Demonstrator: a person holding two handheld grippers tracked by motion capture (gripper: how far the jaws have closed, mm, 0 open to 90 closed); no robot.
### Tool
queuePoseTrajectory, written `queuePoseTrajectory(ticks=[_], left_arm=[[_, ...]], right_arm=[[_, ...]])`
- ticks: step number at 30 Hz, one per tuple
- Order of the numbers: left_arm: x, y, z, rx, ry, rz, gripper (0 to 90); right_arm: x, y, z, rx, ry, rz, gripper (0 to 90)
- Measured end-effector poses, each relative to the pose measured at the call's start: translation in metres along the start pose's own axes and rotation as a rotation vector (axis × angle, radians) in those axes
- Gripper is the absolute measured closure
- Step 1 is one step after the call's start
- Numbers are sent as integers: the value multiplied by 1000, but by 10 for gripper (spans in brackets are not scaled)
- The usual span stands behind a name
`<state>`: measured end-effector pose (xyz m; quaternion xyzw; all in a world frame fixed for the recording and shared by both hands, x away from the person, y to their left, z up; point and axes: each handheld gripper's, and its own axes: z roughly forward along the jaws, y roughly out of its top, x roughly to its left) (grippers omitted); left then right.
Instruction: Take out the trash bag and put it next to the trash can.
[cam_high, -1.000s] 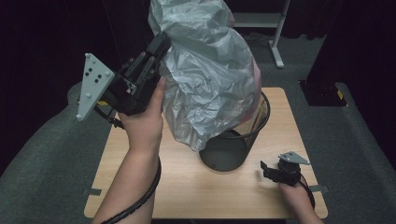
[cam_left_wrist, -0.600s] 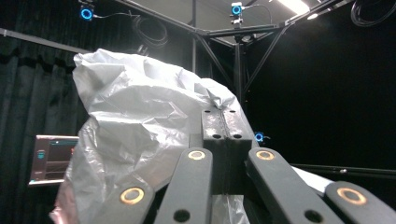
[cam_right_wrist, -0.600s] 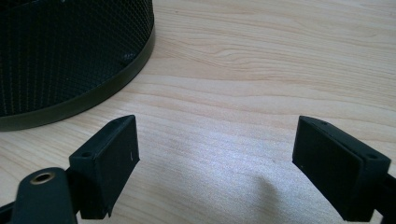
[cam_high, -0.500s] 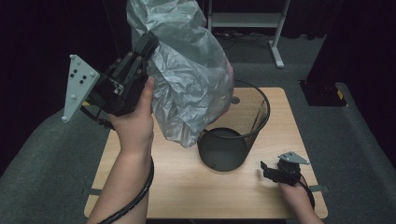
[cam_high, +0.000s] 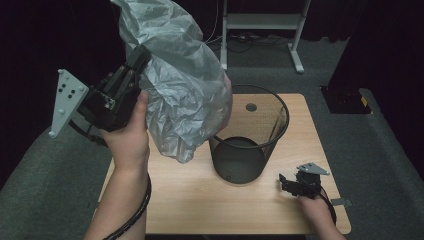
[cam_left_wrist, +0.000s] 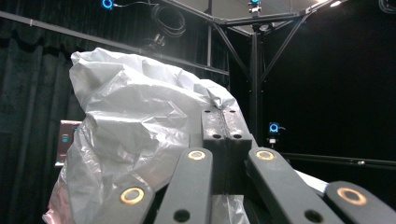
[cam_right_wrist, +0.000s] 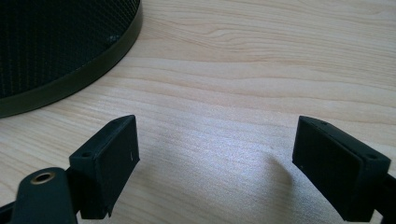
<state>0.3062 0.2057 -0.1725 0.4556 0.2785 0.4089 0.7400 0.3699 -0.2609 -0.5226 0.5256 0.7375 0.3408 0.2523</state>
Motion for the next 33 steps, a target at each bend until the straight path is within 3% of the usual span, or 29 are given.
queuePoseTrajectory(ticks=[12, 24, 33], left_arm=[[22, -4, -21, 42, 42, -2, 899], [46, -22, -41, 90, 87, -36, 899], [55, -33, -52, 132, 109, -31, 899]], right_arm=[[0, 0, 2, 19, 2, -10, 143], [-1, 0, 4, 55, 18, -10, 143], [0, 0, 4, 58, 18, -8, 140]])
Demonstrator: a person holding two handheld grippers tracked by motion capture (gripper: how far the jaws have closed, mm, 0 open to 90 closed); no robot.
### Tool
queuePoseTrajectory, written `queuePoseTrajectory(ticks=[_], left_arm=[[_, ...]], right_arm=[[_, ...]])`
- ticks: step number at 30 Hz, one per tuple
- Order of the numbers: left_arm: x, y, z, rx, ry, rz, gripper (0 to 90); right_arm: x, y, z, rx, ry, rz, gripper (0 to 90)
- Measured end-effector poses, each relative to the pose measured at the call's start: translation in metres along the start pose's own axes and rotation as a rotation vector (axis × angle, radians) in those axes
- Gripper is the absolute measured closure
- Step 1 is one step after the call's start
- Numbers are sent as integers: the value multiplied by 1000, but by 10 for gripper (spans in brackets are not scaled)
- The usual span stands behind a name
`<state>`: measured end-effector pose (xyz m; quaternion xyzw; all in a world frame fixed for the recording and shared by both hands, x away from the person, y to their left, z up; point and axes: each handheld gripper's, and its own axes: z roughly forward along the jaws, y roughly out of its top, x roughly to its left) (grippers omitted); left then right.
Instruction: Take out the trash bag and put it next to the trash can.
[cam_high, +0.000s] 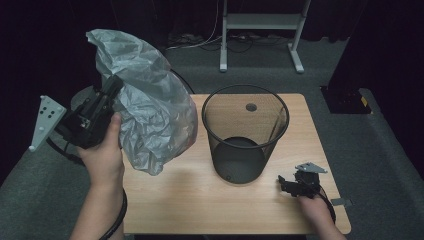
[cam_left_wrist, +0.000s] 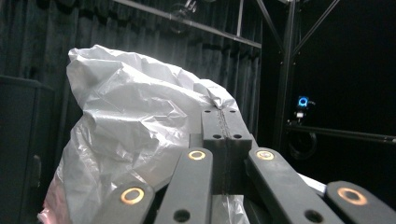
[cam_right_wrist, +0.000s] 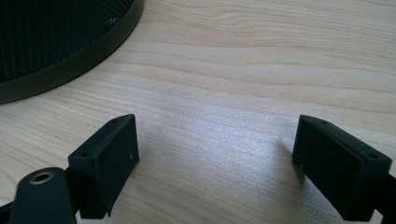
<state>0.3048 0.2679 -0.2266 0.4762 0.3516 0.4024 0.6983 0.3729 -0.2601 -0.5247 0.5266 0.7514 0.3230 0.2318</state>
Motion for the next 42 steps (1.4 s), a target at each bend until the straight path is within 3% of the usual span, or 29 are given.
queuePoseTrajectory(ticks=[15, 19, 27, 34, 38, 42], left_arm=[[18, -38, -10, 92, 41, -17, 899], [28, -59, -11, 141, 68, -50, 899], [41, -89, -7, 225, 110, -72, 899], [52, -96, 10, 295, 145, -49, 899], [57, -96, 27, 337, 162, 7, 900], [63, -97, 40, 358, 181, 32, 900]], right_arm=[[0, 0, 0, 1, 4, -1, 135], [0, 0, 0, 1, 5, -2, 131], [0, 0, 1, 1, 7, -2, 131], [0, 0, 1, 1, 10, -8, 131], [0, 0, 0, 1, 13, -8, 131], [0, 0, 1, 1, 16, -10, 131]])
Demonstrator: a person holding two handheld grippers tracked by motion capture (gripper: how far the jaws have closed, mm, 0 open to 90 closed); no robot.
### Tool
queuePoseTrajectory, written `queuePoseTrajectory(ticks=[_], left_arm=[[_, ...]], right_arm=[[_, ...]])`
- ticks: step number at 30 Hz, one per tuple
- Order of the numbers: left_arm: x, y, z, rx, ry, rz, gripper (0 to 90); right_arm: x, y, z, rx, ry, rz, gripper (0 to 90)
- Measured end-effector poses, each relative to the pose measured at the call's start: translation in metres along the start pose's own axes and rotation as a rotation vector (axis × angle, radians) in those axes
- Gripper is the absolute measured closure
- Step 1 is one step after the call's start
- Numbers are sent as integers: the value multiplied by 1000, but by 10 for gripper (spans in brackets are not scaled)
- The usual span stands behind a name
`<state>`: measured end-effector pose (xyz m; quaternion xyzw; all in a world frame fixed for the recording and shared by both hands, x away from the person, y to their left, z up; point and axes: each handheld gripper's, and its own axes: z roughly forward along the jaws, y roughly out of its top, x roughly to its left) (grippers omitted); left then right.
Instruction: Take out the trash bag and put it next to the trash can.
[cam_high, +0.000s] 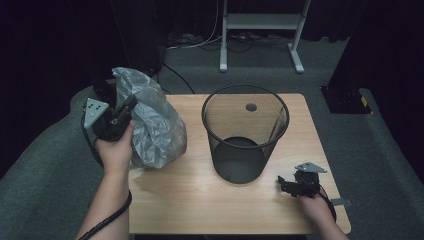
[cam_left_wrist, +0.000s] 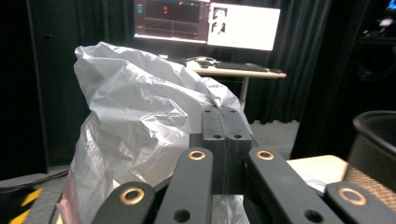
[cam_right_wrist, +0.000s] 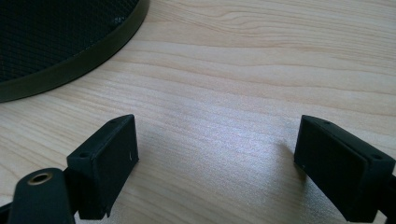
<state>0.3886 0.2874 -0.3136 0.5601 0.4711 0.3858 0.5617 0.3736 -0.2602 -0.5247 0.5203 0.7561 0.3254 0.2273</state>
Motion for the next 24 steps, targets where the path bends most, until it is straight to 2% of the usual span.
queuePoseTrajectory(ticks=[4, 5, 11, 12, 14, 15, 16, 17, 18, 20, 22, 23, 24], left_arm=[[3, -1, 10, 14, 15, 13, 900], [3, -4, 18, 17, 24, 12, 899], [-6, -20, 41, 33, 20, 3, 900], [-11, -29, 51, 50, 19, -11, 899], [-19, -40, 62, 66, 8, -24, 900], [-19, -40, 62, 66, 8, -24, 900], [-29, -51, 72, 92, -12, -32, 899], [-29, -51, 72, 92, -12, -32, 899], [-40, -63, 82, 113, -29, -38, 899], [-51, -74, 91, 132, -47, -47, 899], [-61, -84, 98, 151, -67, -50, 899], [-61, -84, 98, 151, -67, -50, 899], [-71, -91, 104, 174, -88, -39, 899]], right_arm=[[0, 0, 0, 1, 5, -2, 127], [0, 0, 0, 1, 5, -3, 125], [0, 0, 0, 3, 7, -6, 122], [0, 1, 1, 4, 7, -5, 120], [0, 1, 1, 4, 9, -11, 118], [0, 1, 1, 4, 9, -11, 118], [0, 1, 1, 6, 13, -12, 117], [0, 1, 1, 6, 13, -12, 117], [0, 2, 2, 3, 15, -16, 117], [0, 2, 2, 3, 16, -16, 117], [0, 2, 2, 3, 16, -16, 118], [0, 2, 2, 3, 16, -16, 118], [0, 2, 2, 2, 17, -18, 118]])
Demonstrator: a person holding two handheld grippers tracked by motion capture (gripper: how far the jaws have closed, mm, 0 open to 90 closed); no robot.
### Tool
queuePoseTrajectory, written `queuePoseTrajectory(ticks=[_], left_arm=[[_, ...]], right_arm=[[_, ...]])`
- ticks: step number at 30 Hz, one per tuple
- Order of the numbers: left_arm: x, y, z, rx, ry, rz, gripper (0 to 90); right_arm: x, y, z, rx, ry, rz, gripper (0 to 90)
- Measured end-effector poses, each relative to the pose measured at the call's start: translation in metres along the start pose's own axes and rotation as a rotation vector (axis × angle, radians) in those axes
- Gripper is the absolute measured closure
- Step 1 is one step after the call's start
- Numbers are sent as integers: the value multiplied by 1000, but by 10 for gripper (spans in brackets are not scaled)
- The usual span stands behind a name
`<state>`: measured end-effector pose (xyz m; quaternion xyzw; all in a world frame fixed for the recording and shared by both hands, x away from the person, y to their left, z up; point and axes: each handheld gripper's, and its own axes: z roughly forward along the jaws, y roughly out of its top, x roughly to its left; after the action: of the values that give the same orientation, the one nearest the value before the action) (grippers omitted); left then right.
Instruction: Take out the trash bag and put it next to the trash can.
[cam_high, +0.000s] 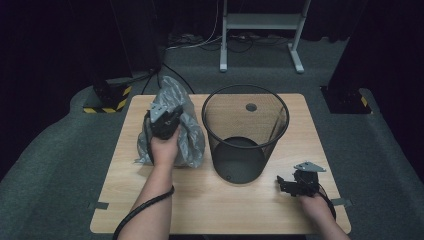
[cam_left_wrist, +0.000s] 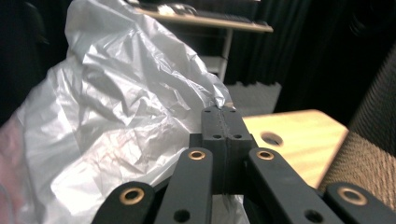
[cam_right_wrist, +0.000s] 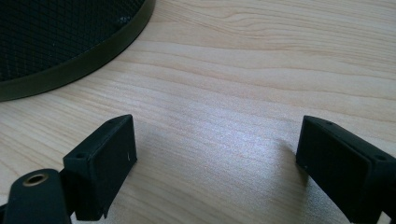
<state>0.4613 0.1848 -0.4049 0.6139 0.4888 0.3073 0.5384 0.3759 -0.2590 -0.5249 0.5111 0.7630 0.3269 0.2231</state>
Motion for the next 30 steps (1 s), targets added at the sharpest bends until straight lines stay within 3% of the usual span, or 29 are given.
queuePoseTrajectory(ticks=[3, 9, 11, 15, 16, 20, 26, 30], left_arm=[[-10, -10, 8, 29, -17, 29, 898], [-13, -19, 8, 60, -32, 22, 889], [-15, -18, 7, 24, -31, 2, 843], [-20, -12, 2, 11, -63, 21, 685], [-20, -11, 1, 5, -57, 44, 647], [-20, -8, -6, -10, -59, 44, 555], [-21, -3, -20, -46, -48, 59, 346], [-22, 4, -38, -65, -31, 93, 256]], right_arm=[[0, 0, 0, 0, 1, -3, 118], [0, 0, 0, 1, 3, -7, 118], [0, 0, 0, 1, 3, -7, 118], [0, 0, 0, 2, 4, -6, 118], [0, 0, 0, 2, 4, -7, 118], [1, 0, 0, 3, 6, -5, 118], [1, 0, 0, 2, 9, -7, 118], [1, 0, 0, 1, 11, -9, 118]])
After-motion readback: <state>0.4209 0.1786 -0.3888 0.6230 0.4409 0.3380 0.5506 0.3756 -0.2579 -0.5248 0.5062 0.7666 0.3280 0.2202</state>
